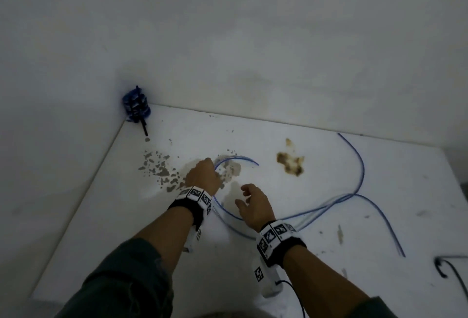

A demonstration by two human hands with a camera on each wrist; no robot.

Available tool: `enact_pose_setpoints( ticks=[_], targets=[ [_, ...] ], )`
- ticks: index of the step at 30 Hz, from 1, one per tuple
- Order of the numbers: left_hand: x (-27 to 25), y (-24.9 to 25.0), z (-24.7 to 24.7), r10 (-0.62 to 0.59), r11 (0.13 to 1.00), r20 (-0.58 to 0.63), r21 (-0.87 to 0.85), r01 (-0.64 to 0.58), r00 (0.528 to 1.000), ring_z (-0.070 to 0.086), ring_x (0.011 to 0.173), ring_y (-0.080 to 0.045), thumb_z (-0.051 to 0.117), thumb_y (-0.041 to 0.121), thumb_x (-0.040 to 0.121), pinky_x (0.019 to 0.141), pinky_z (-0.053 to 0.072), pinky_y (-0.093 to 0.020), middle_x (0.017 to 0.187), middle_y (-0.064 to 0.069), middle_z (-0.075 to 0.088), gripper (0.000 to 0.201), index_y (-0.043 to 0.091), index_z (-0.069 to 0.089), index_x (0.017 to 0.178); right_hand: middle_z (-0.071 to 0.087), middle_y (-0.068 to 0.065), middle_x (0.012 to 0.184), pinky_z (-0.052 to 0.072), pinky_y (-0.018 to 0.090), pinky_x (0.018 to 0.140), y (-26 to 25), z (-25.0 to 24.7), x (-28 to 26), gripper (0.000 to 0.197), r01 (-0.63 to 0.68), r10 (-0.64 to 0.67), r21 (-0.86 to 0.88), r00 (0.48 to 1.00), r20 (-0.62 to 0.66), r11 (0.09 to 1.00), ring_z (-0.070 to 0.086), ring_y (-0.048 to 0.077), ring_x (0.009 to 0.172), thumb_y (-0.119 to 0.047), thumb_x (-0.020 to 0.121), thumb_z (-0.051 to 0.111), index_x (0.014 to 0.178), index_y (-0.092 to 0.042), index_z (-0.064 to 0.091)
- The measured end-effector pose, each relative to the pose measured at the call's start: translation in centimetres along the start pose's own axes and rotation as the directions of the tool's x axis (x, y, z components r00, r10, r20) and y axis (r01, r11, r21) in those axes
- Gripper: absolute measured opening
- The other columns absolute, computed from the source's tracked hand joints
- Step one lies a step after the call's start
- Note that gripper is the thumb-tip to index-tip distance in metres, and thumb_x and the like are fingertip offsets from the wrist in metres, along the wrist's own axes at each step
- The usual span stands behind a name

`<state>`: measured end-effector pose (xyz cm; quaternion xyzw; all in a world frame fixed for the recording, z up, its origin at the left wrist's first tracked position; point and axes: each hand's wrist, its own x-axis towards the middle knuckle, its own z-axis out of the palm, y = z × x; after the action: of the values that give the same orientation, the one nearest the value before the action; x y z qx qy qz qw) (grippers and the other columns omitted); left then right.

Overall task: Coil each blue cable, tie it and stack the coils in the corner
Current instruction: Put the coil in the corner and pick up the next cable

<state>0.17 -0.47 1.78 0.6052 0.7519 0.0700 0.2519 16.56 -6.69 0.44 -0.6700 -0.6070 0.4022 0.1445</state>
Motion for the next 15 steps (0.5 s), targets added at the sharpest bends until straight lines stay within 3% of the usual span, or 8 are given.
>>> enact_pose_setpoints(
  ticks=[3,6,7,10,13,15],
  targets=[
    [-1.1,1.9,-0.6,0.035,0.999,-0.052,-0.028,-0.036,0.998,0.063,0.088,-0.033,0.052,0.025,0.096,0.070,0.048,-0.035,0.102,-0.015,0.062,0.023,0.005,0.063,0.094,0.058,0.007,0.121,0.042,0.023,0.086,-0.7,-1.0,-0.4,0.040,0.073,-0.073,0.001,0.995,-0.075,0.997,0.057,0.021,0.107,-0.024,0.094,0.063,0.130,-0.011,0.052],
    [-1.5,2.5,-1.3,0.050,0.983,0.004,-0.177,-0.049,0.999,0.066,0.072,-0.029,0.068,0.025,0.089,0.064,0.052,-0.033,0.075,-0.013,0.068,0.029,0.009,0.064,0.065,0.062,0.008,0.121,0.044,0.026,0.088,-1.5,-2.3,-0.8,0.041,0.107,-0.109,-0.035,0.992,-0.058,0.994,0.059,0.022,0.106,-0.029,0.095,0.063,0.130,-0.010,0.053],
    [-1.6,2.6,-1.7,0.056,0.962,0.051,-0.271,-0.040,0.997,0.067,0.072,-0.027,0.075,0.027,0.084,0.063,0.053,-0.030,0.073,-0.010,0.070,0.026,0.010,0.070,0.065,0.062,0.008,0.121,0.045,0.027,0.088,-1.7,-2.5,-1.0,0.045,0.107,-0.109,-0.040,0.993,-0.046,0.993,0.059,0.023,0.108,-0.031,0.095,0.063,0.133,-0.010,0.052],
    [-2.6,3.1,-2.6,0.122,0.848,0.147,-0.530,-0.026,0.982,0.071,0.076,-0.019,0.085,0.031,0.075,0.059,0.053,-0.024,0.084,-0.002,0.076,0.023,0.013,0.080,0.088,0.065,0.009,0.121,0.046,0.027,0.086,-2.0,-2.9,-1.4,0.051,0.087,-0.086,0.035,0.996,-0.015,0.996,0.062,0.024,0.108,-0.034,0.095,0.063,0.138,-0.011,0.050],
    [-3.5,3.1,-2.9,0.112,0.786,0.209,-0.616,0.042,0.972,0.068,0.069,-0.017,0.085,0.031,0.075,0.054,0.046,-0.022,0.081,-0.003,0.076,0.020,0.014,0.081,0.085,0.071,0.017,0.108,0.055,0.036,0.080,-2.4,-2.9,-1.9,0.031,0.060,-0.064,0.259,0.998,0.009,0.964,0.067,0.030,0.100,-0.021,0.097,0.061,0.122,-0.003,0.064],
    [-4.1,2.9,-2.9,0.069,0.708,0.249,-0.694,0.128,0.966,0.064,0.068,-0.022,0.085,0.028,0.075,0.055,0.043,-0.025,0.081,-0.012,0.075,0.023,0.008,0.079,0.084,0.073,0.018,0.103,0.058,0.032,0.068,-2.9,-2.9,-2.6,0.022,0.042,-0.039,0.434,0.999,-0.017,0.900,0.071,0.027,0.094,-0.015,0.097,0.061,0.112,-0.002,0.069]
  ],
)
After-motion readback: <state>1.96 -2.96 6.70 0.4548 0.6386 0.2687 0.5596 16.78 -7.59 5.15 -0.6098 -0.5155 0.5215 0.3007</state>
